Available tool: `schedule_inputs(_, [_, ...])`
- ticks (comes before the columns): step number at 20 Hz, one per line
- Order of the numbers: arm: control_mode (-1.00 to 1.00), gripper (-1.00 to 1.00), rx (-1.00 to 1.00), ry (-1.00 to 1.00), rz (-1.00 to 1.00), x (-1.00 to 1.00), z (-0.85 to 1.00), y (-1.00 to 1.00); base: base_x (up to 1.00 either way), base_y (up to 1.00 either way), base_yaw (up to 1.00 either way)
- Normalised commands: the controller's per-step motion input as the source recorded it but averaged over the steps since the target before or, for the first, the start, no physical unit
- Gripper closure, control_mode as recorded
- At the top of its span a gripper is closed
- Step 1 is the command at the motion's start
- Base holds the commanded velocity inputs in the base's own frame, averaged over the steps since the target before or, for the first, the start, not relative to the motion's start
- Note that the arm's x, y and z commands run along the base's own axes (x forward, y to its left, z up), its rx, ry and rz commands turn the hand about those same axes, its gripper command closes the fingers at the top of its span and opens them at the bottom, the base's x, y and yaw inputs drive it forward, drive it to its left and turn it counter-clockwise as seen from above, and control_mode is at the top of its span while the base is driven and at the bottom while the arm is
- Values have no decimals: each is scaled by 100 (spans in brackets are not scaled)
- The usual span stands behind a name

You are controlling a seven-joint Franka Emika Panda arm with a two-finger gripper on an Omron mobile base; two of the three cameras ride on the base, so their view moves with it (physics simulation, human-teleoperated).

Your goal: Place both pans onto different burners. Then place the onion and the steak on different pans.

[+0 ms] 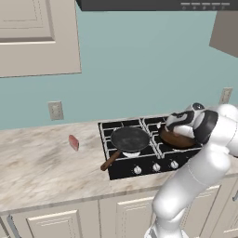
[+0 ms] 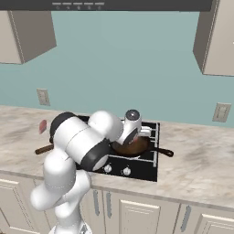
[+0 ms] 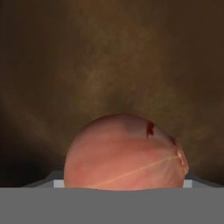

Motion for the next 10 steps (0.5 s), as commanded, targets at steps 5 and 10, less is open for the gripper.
schedule_inputs(5, [-100,-100,0,-1,0,0,-27,0,0,0,0])
schedule_inputs(10, [-100,-100,0,-2,0,-4,-15,0,0,0,0])
